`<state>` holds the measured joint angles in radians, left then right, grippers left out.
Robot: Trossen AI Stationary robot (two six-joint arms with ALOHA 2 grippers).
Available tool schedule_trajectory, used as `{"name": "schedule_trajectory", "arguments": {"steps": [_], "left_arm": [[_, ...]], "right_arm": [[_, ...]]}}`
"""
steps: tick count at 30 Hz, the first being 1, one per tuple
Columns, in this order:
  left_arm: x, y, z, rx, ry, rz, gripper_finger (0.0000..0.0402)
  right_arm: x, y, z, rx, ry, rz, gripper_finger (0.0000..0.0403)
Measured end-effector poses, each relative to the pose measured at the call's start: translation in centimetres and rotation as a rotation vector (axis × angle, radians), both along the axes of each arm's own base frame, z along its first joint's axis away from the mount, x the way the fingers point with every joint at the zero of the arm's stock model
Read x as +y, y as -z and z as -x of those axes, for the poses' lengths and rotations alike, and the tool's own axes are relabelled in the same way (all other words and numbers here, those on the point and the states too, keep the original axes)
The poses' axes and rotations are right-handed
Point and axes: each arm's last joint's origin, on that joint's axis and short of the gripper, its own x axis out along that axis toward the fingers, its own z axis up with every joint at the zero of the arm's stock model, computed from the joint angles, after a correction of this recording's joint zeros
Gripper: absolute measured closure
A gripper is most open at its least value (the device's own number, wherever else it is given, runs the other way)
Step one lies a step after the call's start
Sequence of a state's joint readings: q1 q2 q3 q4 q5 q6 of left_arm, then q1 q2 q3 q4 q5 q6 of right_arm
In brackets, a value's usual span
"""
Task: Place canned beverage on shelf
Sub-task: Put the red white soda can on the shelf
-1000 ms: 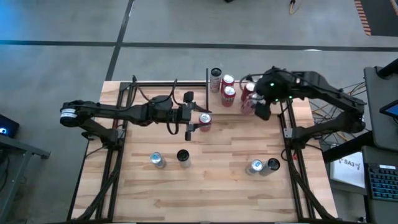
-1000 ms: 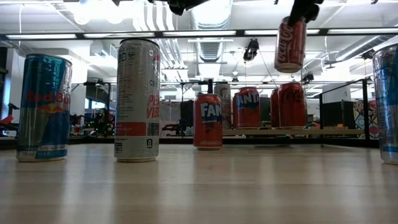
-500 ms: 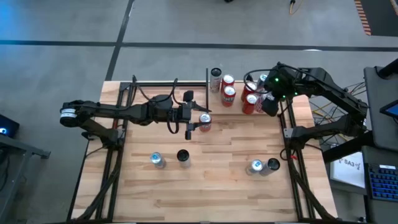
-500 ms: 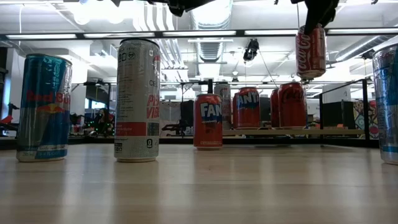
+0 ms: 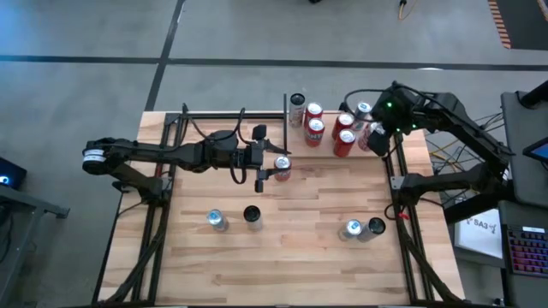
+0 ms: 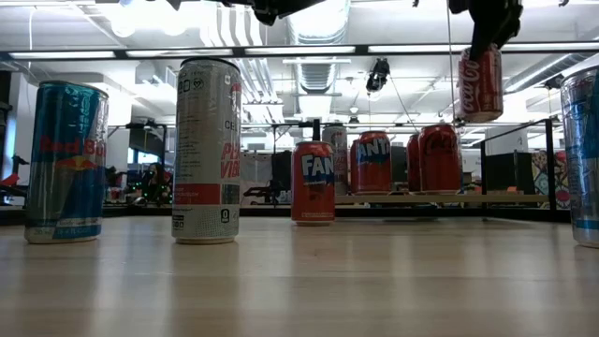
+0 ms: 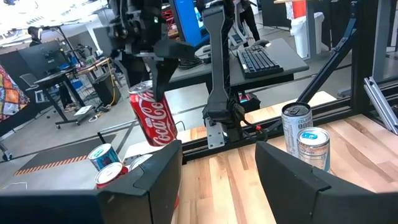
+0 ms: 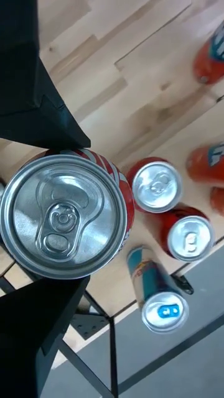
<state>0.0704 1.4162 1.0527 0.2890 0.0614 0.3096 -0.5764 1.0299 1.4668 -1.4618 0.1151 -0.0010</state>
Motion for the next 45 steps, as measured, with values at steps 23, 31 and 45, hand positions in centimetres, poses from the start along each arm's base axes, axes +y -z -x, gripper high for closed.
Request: {"name": "schedule_trajectory", "arguments": {"steps": [23, 31, 45], "left_arm": [[0.0, 0.1, 0.0, 0.007, 0.001, -0.014, 0.0212], [0.0, 0.2, 0.0, 0.021, 0.001, -0.017, 0.0212], [0.1, 0.2, 0.0, 0.022, -0.003, -0.021, 0.0212]], "right_arm": [[-1.3, 5.7, 1.9, 0.011, 0.144, -0.011, 0.0117], [-2.4, 8.8, 2.0, 0.048, 0.168, -0.021, 0.0117], [-3.2, 11.4, 2.5, 0.03, 0.285, -0.054, 0.0117]]}}
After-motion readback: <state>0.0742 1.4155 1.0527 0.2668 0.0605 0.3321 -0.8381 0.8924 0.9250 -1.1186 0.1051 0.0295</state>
